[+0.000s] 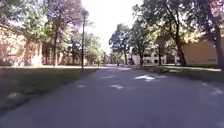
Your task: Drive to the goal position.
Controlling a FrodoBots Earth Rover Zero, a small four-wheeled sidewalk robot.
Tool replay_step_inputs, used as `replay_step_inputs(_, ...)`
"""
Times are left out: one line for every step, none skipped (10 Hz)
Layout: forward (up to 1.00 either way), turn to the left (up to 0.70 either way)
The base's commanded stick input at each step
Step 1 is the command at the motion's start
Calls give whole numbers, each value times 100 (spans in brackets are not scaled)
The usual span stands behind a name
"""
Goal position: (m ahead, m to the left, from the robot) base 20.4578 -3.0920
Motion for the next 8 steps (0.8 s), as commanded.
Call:
replay_step_inputs(45,0)
replay_step_inputs(45,0)
replay_step_inputs(45,0)
replay_step_inputs(45,0)
replay_step_inputs(45,0)
replay_step_inputs(45,0)
replay_step_inputs(45,0)
replay_step_inputs(45,0)
